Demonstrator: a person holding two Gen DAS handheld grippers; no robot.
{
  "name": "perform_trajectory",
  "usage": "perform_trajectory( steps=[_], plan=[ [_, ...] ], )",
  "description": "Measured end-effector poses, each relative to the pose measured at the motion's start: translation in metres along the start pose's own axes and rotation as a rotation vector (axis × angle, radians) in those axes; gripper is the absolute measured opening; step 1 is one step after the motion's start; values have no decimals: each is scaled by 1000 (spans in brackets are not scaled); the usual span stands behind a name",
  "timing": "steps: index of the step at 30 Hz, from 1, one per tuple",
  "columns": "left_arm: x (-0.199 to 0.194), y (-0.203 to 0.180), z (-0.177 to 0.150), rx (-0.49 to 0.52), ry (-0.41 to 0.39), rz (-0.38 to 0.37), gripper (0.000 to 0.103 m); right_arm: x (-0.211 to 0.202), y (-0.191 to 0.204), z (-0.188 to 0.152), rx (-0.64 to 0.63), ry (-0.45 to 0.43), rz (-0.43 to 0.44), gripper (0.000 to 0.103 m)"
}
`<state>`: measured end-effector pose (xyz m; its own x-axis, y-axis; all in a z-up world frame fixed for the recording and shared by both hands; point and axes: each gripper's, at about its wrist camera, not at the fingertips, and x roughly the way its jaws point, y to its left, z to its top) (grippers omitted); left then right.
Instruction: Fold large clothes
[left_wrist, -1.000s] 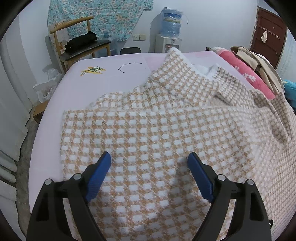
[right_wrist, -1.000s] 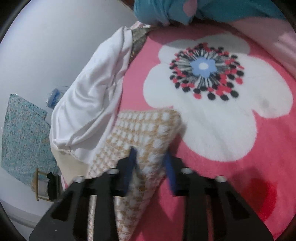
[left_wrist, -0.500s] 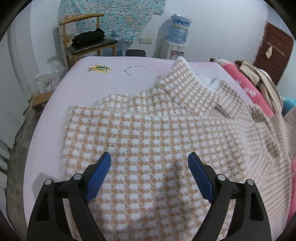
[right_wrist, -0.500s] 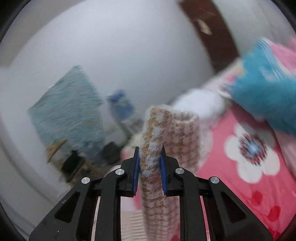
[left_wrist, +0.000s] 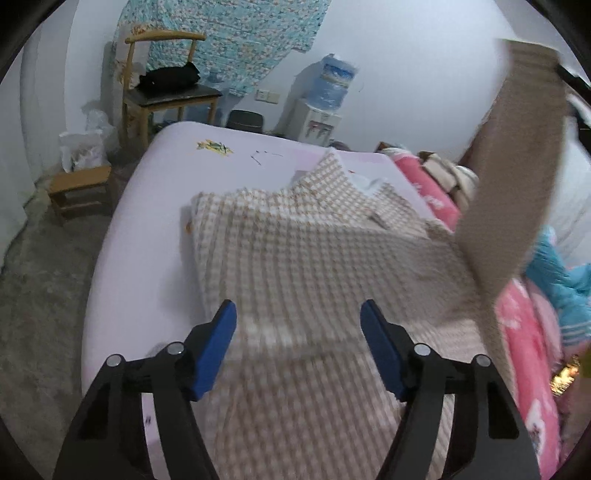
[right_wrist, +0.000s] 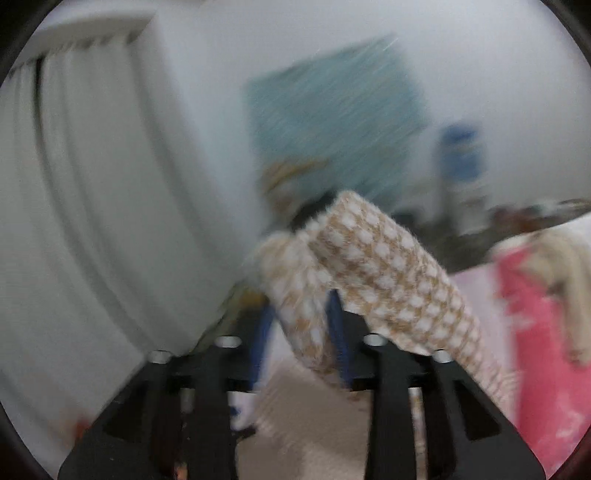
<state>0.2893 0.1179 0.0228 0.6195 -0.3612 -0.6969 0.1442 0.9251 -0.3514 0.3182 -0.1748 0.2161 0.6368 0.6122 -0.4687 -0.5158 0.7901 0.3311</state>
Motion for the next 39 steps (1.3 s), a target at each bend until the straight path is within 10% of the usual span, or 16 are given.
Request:
perform_trajectory(
  steps=[7,13,20,26,32,39],
  plan=[
    [-16,6,-20,38,33,-74,65,53,3,-37,-20,167,40,68],
    [7,15,6,-3,14,-91,63,30,-102,-51,98,153,-201,69],
    [75,31,48,-36,74,57,58,29,-220,-96,277,229,-454,68],
    [103,39,54,-56,140,128,50,48,-290,-127,489,266,-369,47],
    [104,27,50,-5,130,147,18,59,-291,-128,459,289,-344,10],
    [71,10,54,61,60,150,7,51,-276,-125,363,247,-376,8]
  ],
)
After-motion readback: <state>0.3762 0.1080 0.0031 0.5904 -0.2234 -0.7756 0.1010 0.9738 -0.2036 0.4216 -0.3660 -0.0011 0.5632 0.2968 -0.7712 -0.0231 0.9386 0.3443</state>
